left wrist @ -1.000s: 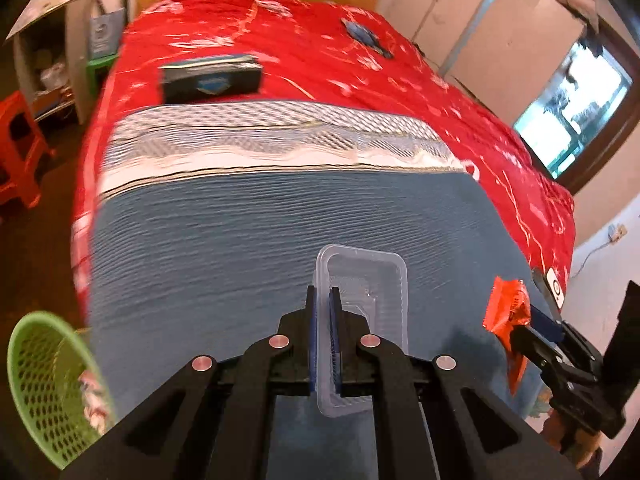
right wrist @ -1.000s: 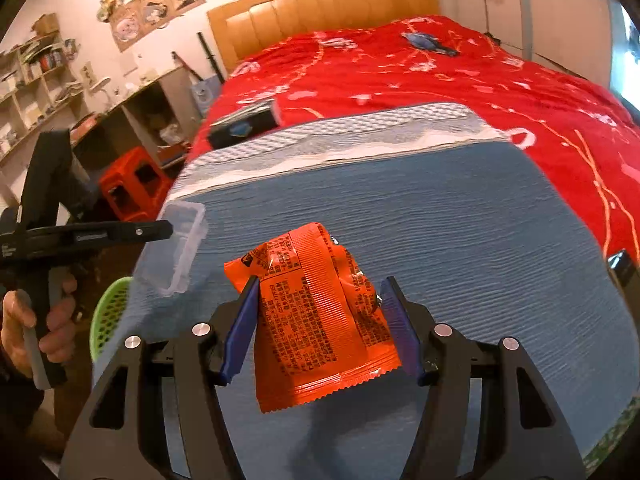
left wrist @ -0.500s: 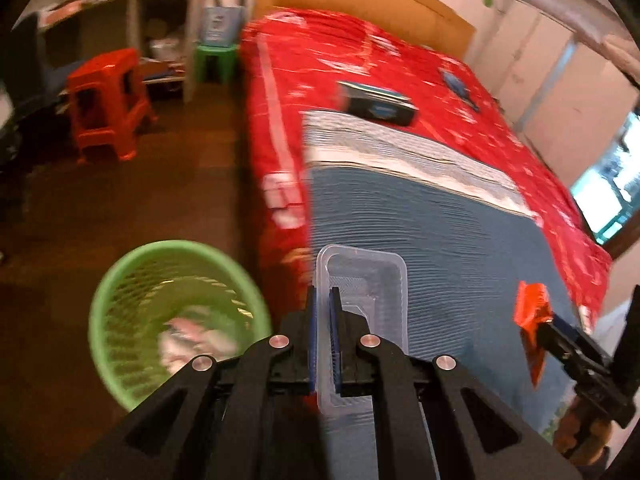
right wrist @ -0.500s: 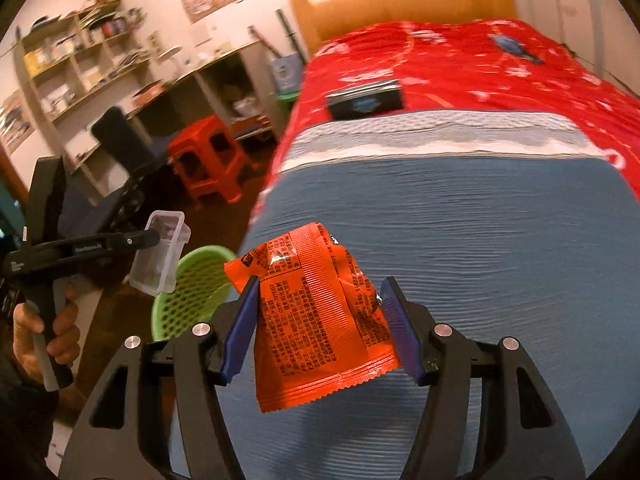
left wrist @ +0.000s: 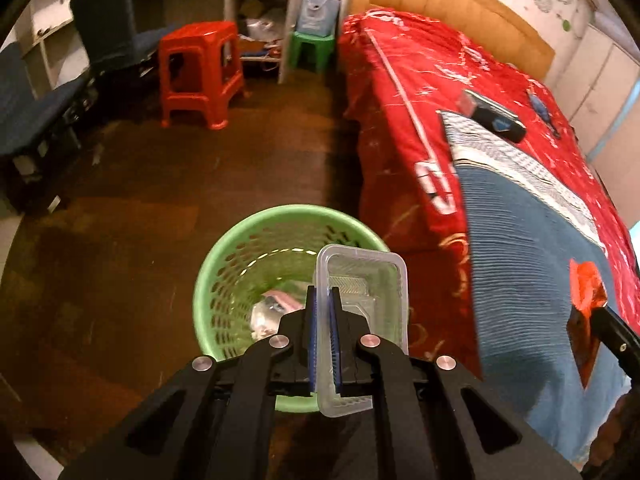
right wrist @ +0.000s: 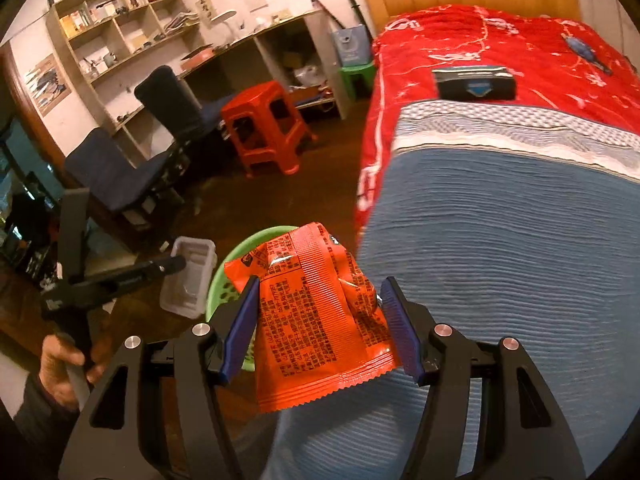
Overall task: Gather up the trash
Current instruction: 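Carry the small clear box to the green basket and open the left tool, then drop the orange packet into the green basket by opening the right tool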
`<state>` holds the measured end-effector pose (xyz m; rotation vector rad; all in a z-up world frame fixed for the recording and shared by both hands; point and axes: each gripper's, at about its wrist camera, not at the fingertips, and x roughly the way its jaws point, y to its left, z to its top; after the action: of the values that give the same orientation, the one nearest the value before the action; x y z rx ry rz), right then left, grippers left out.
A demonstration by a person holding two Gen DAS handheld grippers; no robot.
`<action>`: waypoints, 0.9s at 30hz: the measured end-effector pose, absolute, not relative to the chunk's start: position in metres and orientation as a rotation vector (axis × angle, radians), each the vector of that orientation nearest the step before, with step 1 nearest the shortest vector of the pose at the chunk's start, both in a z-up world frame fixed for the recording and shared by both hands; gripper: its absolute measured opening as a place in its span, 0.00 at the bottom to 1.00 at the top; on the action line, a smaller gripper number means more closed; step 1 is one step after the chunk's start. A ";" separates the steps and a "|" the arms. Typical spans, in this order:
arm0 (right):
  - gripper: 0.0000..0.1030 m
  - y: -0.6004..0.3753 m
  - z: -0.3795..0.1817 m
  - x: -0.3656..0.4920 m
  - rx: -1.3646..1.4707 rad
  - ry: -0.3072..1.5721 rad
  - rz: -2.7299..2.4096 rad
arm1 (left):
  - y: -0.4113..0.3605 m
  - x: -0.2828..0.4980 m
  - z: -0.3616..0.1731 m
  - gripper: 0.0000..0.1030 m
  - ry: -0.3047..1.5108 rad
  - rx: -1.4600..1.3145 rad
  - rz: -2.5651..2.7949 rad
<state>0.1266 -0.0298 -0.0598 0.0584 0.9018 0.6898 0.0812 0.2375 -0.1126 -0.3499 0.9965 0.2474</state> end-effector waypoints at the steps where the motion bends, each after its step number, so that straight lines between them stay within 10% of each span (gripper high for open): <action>1: 0.59 -0.025 -0.060 0.127 0.059 0.905 0.692 | 0.239 0.081 -0.114 0.06 1.000 -0.355 0.250; 6: 0.59 -0.001 -0.064 0.132 0.063 0.926 0.703 | 0.253 0.077 -0.123 0.07 1.010 -0.374 0.284; 18: 0.60 0.037 -0.084 0.143 0.113 0.987 0.732 | 0.268 0.061 -0.126 0.49 0.991 -0.408 0.346; 27: 0.63 0.070 -0.095 0.146 0.129 1.033 0.759 | 0.278 0.047 -0.124 0.54 0.984 -0.437 0.369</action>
<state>0.1464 0.0696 -0.0945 0.1286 1.0334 0.7589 0.0470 0.2783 -0.1243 -0.4374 0.9840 0.3687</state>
